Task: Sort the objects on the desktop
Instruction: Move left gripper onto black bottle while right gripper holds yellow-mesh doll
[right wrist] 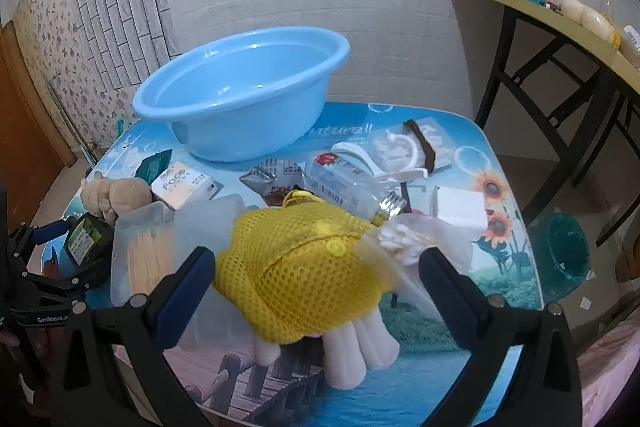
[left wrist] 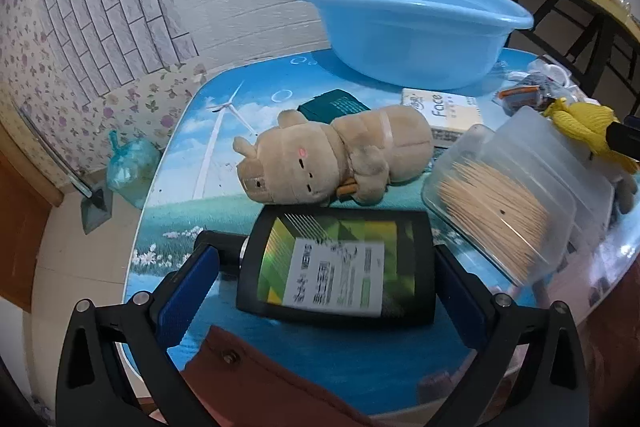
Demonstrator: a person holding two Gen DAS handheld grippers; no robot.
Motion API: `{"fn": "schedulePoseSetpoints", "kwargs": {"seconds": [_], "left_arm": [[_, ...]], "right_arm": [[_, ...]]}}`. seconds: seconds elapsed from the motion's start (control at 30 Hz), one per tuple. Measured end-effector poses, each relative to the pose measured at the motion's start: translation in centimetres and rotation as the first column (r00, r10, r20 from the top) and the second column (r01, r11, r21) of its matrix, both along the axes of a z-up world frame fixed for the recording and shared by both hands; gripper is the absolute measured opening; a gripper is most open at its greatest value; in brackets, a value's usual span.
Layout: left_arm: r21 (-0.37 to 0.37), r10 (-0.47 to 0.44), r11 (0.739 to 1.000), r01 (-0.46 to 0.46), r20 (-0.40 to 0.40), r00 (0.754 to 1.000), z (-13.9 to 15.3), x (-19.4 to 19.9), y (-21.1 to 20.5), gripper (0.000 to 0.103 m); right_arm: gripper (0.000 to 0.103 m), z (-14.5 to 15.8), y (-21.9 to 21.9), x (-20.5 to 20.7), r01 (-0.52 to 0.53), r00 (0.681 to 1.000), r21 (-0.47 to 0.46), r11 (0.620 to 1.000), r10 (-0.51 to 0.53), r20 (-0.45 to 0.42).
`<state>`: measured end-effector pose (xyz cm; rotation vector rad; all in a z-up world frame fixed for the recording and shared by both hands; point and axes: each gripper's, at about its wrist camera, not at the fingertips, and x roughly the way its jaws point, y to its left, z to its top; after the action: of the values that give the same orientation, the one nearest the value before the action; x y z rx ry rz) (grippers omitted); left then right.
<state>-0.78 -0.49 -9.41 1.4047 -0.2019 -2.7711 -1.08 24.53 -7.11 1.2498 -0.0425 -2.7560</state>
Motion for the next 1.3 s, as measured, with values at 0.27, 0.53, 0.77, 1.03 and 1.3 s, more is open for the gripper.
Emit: {"fn": "schedulePoseSetpoints", "kwargs": {"seconds": [0.27, 0.53, 0.77, 1.03, 1.3], "left_arm": [[0.077, 0.016, 0.997, -0.018, 0.036, 0.999, -0.7, -0.6, -0.9, 0.103], [0.144, -0.009, 0.989, 0.005, 0.03, 0.999, -0.8, 0.0, -1.2, 0.093], [0.162, -0.015, 0.987, 0.013, 0.011, 1.0, -0.5, 0.7, -1.3, 0.093], [0.184, -0.017, 0.982, 0.028, -0.063, 0.998, 2.1, 1.6, -1.5, 0.09], [0.184, -0.038, 0.982, 0.052, -0.081, 0.996, 3.3, 1.4, -1.5, 0.089]], "right_arm": [[0.103, -1.1, -0.6, -0.4, -0.013, 1.0, 0.013, 1.0, 0.013, -0.002], [0.096, -1.3, -0.4, -0.4, -0.026, 1.0, -0.015, 1.0, 0.026, -0.002], [0.09, -1.4, -0.3, -0.1, -0.021, 1.0, -0.014, 1.0, 0.021, -0.008], [0.068, 0.1, -0.2, 0.9, -0.05, 0.997, -0.042, 0.998, 0.047, -0.056], [0.011, 1.7, -0.5, 1.0, -0.09, 0.993, -0.049, 0.995, 0.086, -0.083]]}}
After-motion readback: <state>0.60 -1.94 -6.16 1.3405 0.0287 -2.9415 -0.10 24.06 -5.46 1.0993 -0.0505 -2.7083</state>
